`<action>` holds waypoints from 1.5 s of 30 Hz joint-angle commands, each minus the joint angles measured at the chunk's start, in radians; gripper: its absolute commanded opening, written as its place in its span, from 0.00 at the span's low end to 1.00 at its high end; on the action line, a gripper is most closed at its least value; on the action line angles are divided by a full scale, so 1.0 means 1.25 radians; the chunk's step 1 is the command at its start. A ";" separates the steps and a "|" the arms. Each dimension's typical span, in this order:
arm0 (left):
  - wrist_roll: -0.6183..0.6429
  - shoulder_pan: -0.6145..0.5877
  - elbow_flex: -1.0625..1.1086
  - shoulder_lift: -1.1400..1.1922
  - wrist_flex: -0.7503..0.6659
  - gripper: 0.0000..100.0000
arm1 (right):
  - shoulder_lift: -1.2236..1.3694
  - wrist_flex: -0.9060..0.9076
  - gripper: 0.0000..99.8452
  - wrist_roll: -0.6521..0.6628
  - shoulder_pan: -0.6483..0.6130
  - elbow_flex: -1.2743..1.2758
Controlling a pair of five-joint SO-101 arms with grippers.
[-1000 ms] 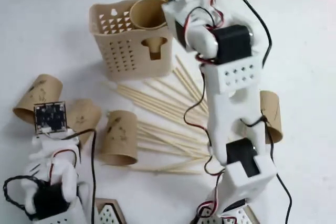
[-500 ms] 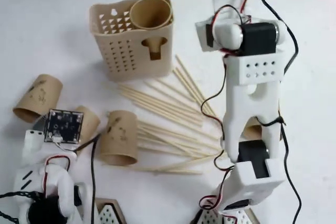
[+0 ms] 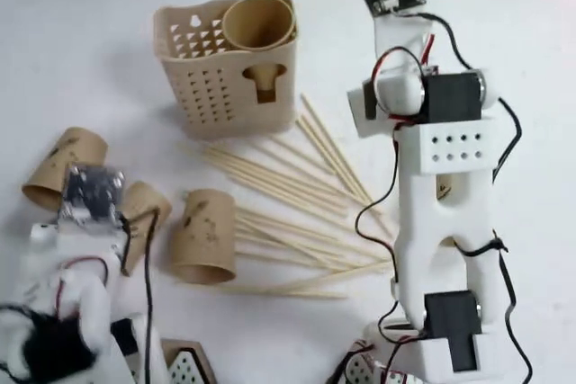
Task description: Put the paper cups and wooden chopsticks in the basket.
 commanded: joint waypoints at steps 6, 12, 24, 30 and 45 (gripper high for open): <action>0.168 -0.058 -0.221 0.402 0.010 0.22 | -0.036 -0.053 0.23 0.005 0.010 0.122; 0.318 -0.111 -0.167 0.531 -0.130 0.31 | -0.036 -0.053 0.23 0.005 0.015 0.136; 0.363 -0.145 0.083 0.563 -0.514 0.32 | -0.037 -0.047 0.23 0.005 0.017 0.137; 0.365 -0.142 0.162 0.564 -0.674 0.31 | -0.058 0.002 0.23 0.005 0.017 0.123; 0.381 -0.039 0.183 0.565 -0.750 0.24 | -0.353 0.008 0.23 0.169 0.061 0.281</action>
